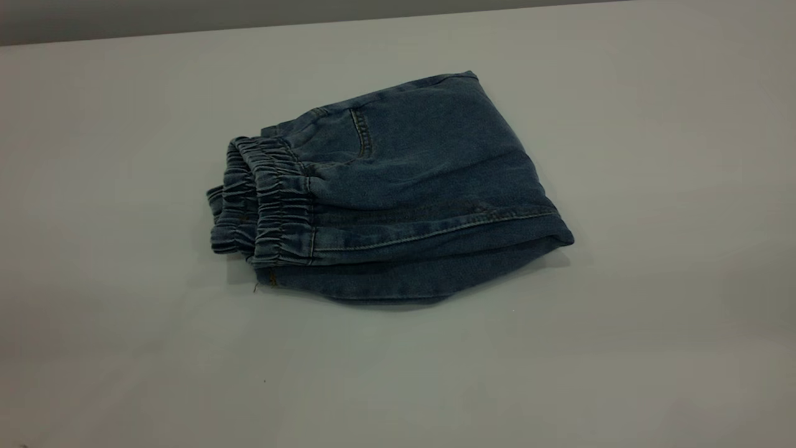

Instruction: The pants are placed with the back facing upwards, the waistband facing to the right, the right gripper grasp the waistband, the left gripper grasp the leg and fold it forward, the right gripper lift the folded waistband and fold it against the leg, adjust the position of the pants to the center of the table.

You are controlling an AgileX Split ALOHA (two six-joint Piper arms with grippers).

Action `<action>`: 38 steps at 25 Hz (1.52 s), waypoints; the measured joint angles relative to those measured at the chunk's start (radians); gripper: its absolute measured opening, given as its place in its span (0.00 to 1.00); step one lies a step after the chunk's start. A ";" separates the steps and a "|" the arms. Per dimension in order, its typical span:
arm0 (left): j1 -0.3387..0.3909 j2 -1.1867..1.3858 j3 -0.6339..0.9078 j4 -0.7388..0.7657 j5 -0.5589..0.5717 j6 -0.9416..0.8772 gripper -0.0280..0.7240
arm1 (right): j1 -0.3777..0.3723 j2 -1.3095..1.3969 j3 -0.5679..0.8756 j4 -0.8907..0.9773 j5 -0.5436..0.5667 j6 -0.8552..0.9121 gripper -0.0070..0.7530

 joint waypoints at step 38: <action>0.559 -0.153 -0.002 -0.002 0.004 0.000 0.53 | -0.276 -0.222 -0.001 0.007 -0.002 -0.001 0.55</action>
